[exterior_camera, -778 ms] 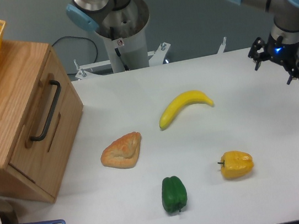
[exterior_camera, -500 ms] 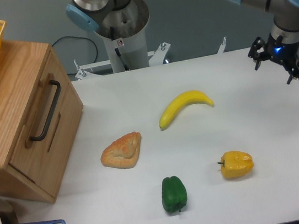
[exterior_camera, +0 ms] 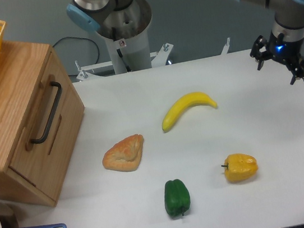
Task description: Slide open the top drawer
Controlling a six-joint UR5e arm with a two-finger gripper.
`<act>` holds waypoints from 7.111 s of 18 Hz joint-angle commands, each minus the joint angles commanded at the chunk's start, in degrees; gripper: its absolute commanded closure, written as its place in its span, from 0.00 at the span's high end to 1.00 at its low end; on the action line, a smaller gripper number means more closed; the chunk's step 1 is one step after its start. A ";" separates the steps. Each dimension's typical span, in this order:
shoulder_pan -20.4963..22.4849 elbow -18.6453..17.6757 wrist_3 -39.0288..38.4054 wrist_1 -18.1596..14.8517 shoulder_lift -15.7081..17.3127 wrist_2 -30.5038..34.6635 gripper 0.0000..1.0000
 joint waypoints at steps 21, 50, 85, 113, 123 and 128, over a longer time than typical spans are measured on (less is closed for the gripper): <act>-13.17 -4.49 -33.92 -4.82 6.06 -7.30 1.00; -34.18 -5.36 -62.94 -13.80 11.69 -8.52 1.00; -44.74 -3.96 -74.89 -13.27 12.22 -9.84 1.00; -45.35 -3.96 -75.42 -12.31 10.37 -9.76 1.00; -45.44 -4.05 -75.24 -12.31 9.85 -9.49 1.00; -45.44 -3.96 -74.98 -10.90 9.05 -8.88 1.00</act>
